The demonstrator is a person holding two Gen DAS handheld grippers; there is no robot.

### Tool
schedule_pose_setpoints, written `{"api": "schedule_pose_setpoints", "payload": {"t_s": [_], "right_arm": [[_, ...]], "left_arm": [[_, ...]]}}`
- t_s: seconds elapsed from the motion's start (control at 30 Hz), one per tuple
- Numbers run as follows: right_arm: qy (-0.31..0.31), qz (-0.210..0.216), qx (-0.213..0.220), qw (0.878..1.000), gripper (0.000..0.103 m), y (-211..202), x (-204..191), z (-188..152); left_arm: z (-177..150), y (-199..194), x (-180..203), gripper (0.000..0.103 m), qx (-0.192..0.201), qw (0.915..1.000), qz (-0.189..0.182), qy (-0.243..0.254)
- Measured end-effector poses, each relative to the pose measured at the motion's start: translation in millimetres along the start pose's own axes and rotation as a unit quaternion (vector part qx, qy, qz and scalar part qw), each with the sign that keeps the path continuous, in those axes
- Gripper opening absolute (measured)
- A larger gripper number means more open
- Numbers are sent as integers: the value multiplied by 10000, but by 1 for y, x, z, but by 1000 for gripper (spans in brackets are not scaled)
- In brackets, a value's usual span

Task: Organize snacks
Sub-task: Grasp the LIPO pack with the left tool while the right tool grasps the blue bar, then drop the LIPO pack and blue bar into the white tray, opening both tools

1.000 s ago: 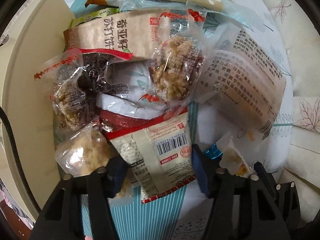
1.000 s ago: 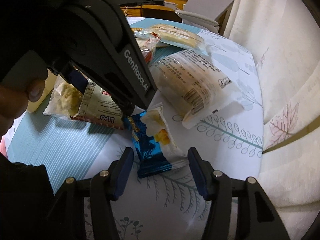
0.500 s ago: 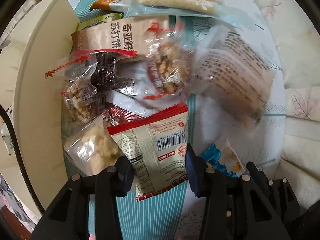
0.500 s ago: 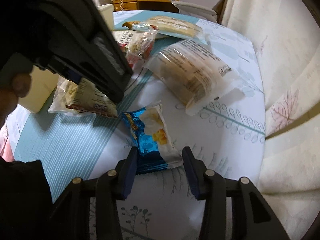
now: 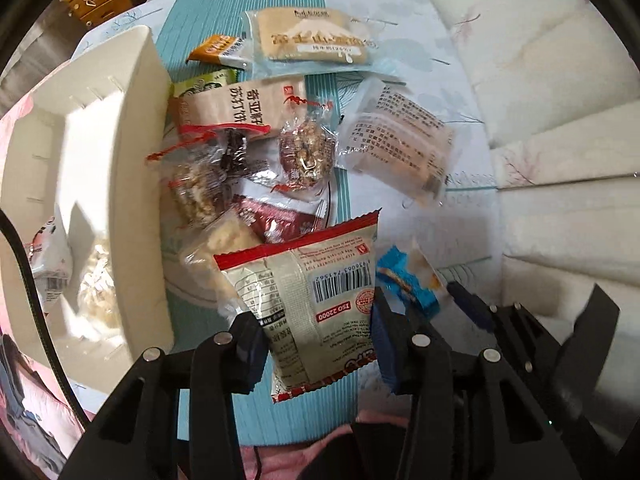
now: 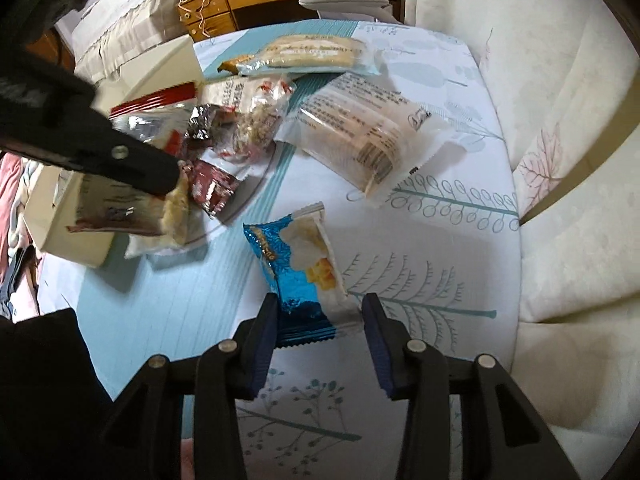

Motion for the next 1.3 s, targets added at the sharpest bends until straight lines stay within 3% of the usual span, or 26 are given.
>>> {"api": "schedule_pose_setpoints", "payload": {"t_s": [0.33,0.93,1.3], "right_arm": [[-104,-80,406,9991,42,-30,-41,21],[201,70,1208,9924,42,-80,-152,57],[281,381,1391,9891,42,-85,-222,76]], "left_arm": [[-17,-47,-34,43,255,9988,-293,313],[-35,-130,-150,43,1172,9901,-629,446],[-34,-145,-213,44,1497,9840,-708,663]]}}
Point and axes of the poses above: each gripper's, at about its wrist camera, not at the fingertips, and y roughly the way its jaws point, x to its right, z to its top, the point moved 8 cm from there along y, roughly the way its jaws point, and after that the axes turned 3 degrees about z, right-handed, at the moved point
